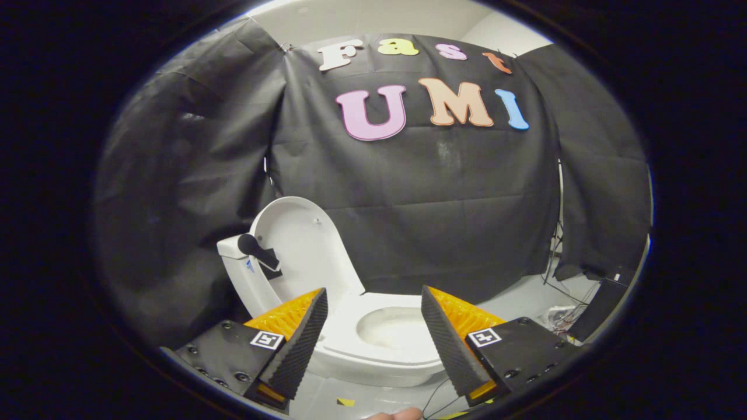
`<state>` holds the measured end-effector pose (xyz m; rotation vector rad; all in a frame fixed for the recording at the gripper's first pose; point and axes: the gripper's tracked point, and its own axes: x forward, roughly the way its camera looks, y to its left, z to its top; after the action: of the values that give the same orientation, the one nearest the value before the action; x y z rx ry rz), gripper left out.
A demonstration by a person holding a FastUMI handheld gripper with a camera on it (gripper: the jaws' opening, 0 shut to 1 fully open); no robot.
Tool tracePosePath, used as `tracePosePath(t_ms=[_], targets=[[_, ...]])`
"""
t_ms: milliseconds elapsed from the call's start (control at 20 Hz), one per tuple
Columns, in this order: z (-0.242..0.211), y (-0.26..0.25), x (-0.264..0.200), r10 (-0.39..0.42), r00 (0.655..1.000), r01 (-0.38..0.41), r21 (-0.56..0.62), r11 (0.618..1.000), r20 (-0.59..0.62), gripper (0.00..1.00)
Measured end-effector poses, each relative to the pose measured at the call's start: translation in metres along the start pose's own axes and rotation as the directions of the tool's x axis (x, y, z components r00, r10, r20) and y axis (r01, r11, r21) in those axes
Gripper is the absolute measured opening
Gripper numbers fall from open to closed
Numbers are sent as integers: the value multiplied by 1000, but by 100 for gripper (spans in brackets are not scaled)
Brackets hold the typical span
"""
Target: Open the toilet lid.
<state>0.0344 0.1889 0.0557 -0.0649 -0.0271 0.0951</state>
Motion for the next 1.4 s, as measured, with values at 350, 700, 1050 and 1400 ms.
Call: tracePosePath(t_ms=[350,700,1050,1400], targets=[[-2,-19,-1,-15,1000,15,-1,1000,-13,99],[0,-44,-2,-29,999,29,-7,1000,-17,99],[2,-62,-3,-44,999,44,-15,999,-6,99],[-2,-64,-3,-49,999,49,-8,999,-18,99]])
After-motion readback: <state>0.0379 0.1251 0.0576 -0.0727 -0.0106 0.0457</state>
